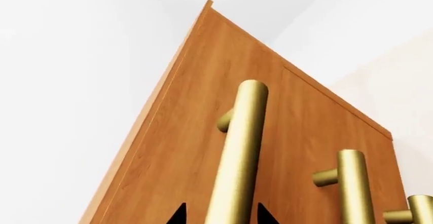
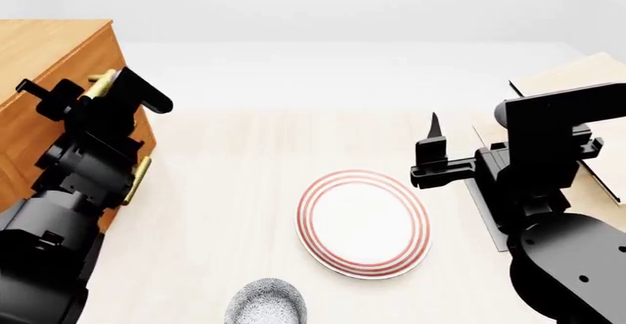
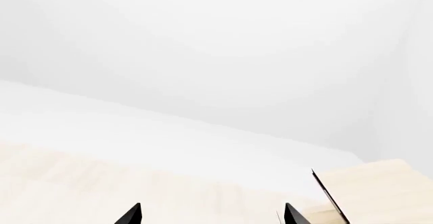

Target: Open the top drawer of the cabinet and put the bowl in it.

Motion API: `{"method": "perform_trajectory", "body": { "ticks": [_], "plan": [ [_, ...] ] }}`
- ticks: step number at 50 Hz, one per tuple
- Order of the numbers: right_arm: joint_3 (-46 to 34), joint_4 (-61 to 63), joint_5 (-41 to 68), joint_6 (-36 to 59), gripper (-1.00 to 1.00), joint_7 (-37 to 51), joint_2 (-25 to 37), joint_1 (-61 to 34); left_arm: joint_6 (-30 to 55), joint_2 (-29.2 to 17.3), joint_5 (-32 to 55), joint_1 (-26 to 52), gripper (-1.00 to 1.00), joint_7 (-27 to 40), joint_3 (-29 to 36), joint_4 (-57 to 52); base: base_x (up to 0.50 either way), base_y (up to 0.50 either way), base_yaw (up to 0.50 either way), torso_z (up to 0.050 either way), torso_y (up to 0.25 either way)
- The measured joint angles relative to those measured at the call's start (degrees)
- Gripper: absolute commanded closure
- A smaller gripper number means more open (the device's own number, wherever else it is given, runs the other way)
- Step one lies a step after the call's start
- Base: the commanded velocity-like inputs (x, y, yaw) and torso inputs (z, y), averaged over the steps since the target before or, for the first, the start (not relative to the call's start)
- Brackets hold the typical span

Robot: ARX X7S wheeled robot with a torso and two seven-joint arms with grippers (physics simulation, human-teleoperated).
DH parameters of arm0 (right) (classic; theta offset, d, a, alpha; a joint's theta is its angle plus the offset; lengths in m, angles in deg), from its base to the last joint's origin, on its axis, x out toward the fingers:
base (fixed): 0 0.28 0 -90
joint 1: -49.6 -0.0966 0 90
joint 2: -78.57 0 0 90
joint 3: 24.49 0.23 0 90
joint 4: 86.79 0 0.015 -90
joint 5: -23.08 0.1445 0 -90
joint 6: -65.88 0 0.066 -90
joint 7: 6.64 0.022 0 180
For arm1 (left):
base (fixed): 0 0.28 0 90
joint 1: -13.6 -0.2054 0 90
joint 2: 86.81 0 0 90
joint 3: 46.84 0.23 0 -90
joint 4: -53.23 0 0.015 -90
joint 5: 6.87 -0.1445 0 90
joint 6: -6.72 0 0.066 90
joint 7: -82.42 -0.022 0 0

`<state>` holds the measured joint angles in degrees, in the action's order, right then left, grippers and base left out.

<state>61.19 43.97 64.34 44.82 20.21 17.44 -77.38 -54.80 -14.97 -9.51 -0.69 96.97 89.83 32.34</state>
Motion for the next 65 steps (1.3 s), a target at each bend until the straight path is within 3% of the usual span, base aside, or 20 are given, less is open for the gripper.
{"method": "perform_trajectory", "body": {
  "ticks": [65],
  "plan": [
    [0.39,-0.45,1.54,-2.01,-1.0,0.74,0.5,1.32,11.87,-4.71,-5.56,-13.35,1.0,-2.35,-0.31,-35.84,0.0,0.0,0.0,0.0,0.0]
  ]
}}
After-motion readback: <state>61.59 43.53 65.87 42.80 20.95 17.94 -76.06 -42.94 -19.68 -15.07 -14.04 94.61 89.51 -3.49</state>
